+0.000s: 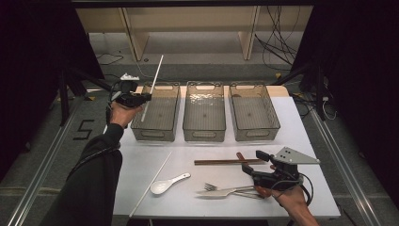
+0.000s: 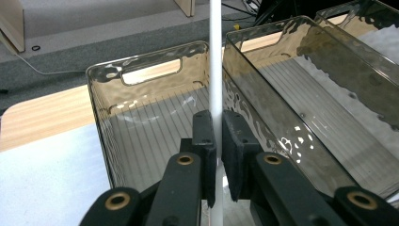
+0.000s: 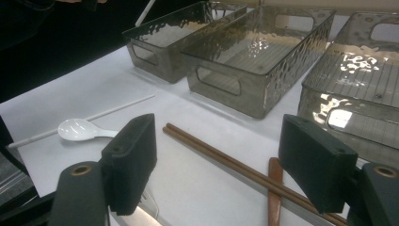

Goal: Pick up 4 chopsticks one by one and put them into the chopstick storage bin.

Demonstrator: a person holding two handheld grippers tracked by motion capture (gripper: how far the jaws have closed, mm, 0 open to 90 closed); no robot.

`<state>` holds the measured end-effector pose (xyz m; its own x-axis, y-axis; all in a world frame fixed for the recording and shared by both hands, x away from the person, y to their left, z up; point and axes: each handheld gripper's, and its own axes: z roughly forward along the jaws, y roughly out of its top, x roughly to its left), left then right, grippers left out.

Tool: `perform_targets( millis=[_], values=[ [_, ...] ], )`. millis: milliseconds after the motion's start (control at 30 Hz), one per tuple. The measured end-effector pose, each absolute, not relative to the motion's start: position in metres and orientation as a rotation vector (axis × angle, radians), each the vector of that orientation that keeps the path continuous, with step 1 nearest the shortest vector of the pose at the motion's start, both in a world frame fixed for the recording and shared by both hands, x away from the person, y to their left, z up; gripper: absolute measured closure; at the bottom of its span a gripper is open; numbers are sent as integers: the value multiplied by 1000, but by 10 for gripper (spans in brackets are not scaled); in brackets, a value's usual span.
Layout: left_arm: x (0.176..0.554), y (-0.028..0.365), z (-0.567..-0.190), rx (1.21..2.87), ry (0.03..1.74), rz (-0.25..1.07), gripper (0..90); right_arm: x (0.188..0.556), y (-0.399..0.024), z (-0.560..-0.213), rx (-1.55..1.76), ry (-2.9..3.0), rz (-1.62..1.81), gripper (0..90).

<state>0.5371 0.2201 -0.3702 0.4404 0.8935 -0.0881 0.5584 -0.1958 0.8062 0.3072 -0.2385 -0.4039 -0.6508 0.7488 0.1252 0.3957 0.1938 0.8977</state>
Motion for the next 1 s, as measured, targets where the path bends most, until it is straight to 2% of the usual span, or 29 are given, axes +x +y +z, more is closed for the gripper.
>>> perform_targets(
  millis=[933, 1000],
  values=[
    [539, 222, -415, 1947, 1325, 441, 818, 307, -238, -404, 1082, 2134, 1444, 291],
    [538, 223, -415, 1935, 1334, 420, 747, 307, -239, -404, 1081, 2134, 1443, 291]
  ],
)
